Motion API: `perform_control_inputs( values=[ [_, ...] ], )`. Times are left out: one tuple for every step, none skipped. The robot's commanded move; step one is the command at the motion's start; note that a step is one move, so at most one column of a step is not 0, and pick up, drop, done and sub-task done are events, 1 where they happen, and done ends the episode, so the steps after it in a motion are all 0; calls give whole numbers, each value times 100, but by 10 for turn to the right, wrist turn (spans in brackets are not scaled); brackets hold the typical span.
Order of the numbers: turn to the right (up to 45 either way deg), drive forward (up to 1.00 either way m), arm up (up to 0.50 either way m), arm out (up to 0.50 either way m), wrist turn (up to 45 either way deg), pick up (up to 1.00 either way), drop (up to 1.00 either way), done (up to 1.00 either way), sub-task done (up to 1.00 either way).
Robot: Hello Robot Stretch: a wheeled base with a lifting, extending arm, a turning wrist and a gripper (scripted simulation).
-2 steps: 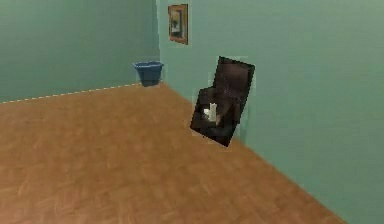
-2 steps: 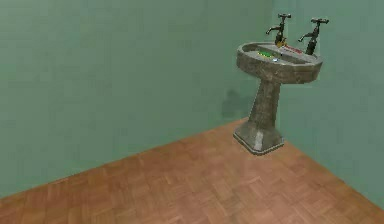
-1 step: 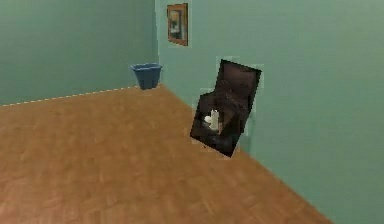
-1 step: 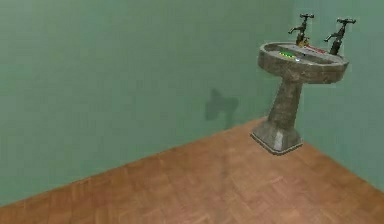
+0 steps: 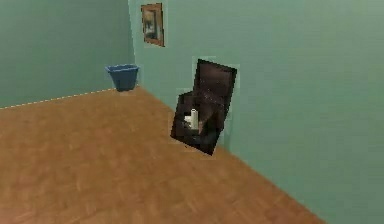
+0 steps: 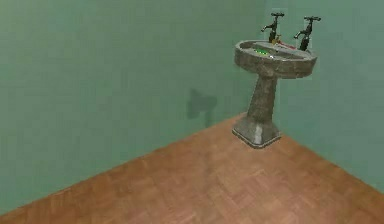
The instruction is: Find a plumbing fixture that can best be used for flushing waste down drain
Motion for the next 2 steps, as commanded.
perform_control_inputs(
  values=[
    [0, 90, 0, 0, 0, 0, 0, 0, 0],
    [0, 0, 0, 0, 0, 0, 0, 100, 0]
  ],
)
